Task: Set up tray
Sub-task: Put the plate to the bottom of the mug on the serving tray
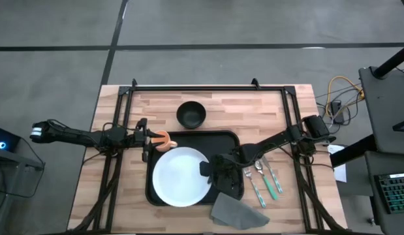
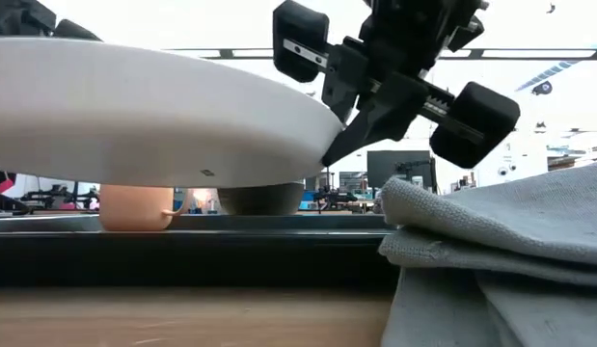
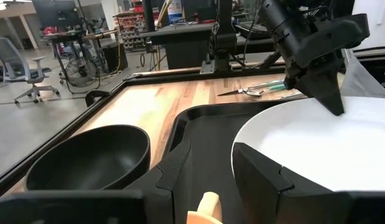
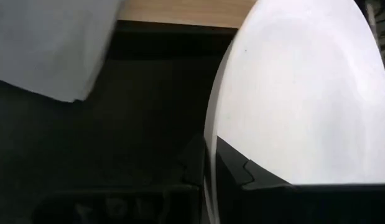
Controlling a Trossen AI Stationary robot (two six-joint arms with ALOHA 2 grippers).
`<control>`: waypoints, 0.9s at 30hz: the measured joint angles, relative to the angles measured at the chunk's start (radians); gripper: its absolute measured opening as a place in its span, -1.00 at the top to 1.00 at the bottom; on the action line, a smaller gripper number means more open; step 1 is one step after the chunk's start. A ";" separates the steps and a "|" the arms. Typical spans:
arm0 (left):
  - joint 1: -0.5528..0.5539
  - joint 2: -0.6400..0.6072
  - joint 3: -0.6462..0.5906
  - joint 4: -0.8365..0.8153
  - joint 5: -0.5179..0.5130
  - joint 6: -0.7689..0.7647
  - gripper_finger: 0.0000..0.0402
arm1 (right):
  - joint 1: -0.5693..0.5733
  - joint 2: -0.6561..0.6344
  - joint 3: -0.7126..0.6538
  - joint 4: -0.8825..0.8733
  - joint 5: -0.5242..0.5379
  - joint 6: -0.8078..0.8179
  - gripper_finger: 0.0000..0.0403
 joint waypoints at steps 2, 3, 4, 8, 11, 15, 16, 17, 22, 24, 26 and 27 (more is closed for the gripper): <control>0.000 0.000 0.001 0.000 0.000 0.000 0.51 | -0.001 0.000 0.000 0.015 -0.020 -0.005 0.96; 0.000 0.000 0.001 0.000 0.000 0.000 0.51 | 0.000 0.000 0.000 0.023 -0.027 -0.009 0.96; 0.000 0.000 0.001 0.000 0.000 0.000 0.51 | 0.000 0.000 0.000 0.028 -0.031 -0.013 0.96; 0.000 0.000 0.000 0.000 0.000 0.000 0.51 | 0.000 0.000 0.000 0.036 -0.037 -0.017 0.96; 0.000 0.000 0.001 0.000 0.000 0.000 0.51 | -0.001 0.013 0.006 0.034 -0.035 -0.016 0.96; 0.000 0.000 0.000 0.000 0.000 0.000 0.51 | 0.001 0.077 0.063 0.005 -0.037 -0.015 0.96; 0.000 0.000 0.000 0.000 0.000 0.000 0.51 | 0.001 0.099 0.083 -0.019 -0.037 -0.016 0.96; 0.000 0.000 0.000 0.000 0.000 0.000 0.51 | 0.000 0.119 0.102 -0.047 -0.037 -0.016 0.96; 0.000 0.000 0.001 0.000 0.000 0.000 0.51 | 0.000 0.170 0.175 -0.107 -0.034 0.005 0.96; 0.000 0.000 0.000 0.000 0.000 0.000 0.51 | 0.000 0.179 0.179 -0.107 -0.034 0.004 0.96; 0.000 0.000 0.000 0.000 0.000 0.000 0.51 | -0.001 0.183 0.179 -0.114 -0.033 0.004 0.96; 0.000 0.000 0.000 0.000 0.000 0.000 0.51 | -0.004 0.183 0.179 -0.113 -0.033 0.004 0.96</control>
